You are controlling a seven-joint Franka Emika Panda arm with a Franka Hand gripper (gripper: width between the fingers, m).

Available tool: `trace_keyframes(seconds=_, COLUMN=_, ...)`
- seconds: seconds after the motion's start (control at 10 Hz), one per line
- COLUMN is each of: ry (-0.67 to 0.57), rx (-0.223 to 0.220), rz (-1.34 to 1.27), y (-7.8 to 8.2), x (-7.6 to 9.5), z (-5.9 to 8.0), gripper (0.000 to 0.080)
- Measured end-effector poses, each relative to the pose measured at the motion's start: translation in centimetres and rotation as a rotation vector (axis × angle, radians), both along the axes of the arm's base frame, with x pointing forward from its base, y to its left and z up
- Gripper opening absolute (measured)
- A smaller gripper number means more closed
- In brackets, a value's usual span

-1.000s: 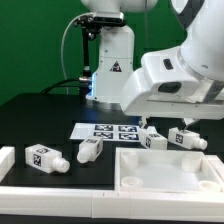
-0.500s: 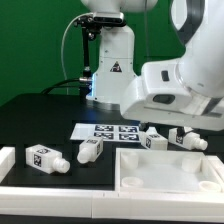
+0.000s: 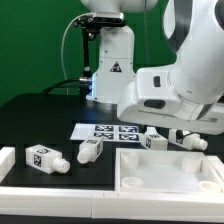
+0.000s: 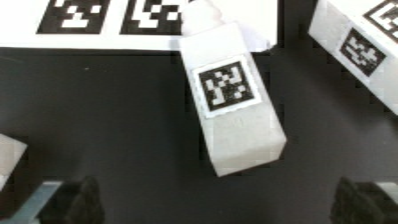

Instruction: Assemble square table

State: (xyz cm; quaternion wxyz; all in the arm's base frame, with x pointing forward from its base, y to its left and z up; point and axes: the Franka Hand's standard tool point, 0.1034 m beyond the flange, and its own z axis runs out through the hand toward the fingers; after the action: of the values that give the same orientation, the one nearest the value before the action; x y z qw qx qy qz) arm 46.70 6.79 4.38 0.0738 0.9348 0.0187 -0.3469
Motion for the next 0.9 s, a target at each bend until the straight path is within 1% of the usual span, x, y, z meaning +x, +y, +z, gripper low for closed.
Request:
trace_keyframes(seconds=0.1, ry=-0.010, rx=0.051, rz=0.055, y=0.1, x=0.0, z=-0.3, gripper=0.0649)
trace_keyframes(seconds=0.2, ry=-0.021, rx=0.082, rz=0.089, y=0.1, x=0.0, z=0.0, gripper=0.0649)
trace_keyframes(seconds=0.3, ry=-0.031, rx=0.088, rz=0.090, y=0.4, x=0.8, z=1.2, gripper=0.0649)
trace_keyframes(seconds=0.7, ry=-0.034, rx=0.085, rz=0.086, y=0.2, x=0.8, z=0.9, gripper=0.0649)
trace_keyframes(seconds=0.8, ry=0.001, rx=0.059, rz=0.052, y=0.3, x=-0.1, z=0.5, gripper=0.0649)
trace_keyframes(seconds=0.9, ry=0.040, rx=0.046, rz=0.034, y=0.4, x=-0.8, z=-0.4, gripper=0.0649)
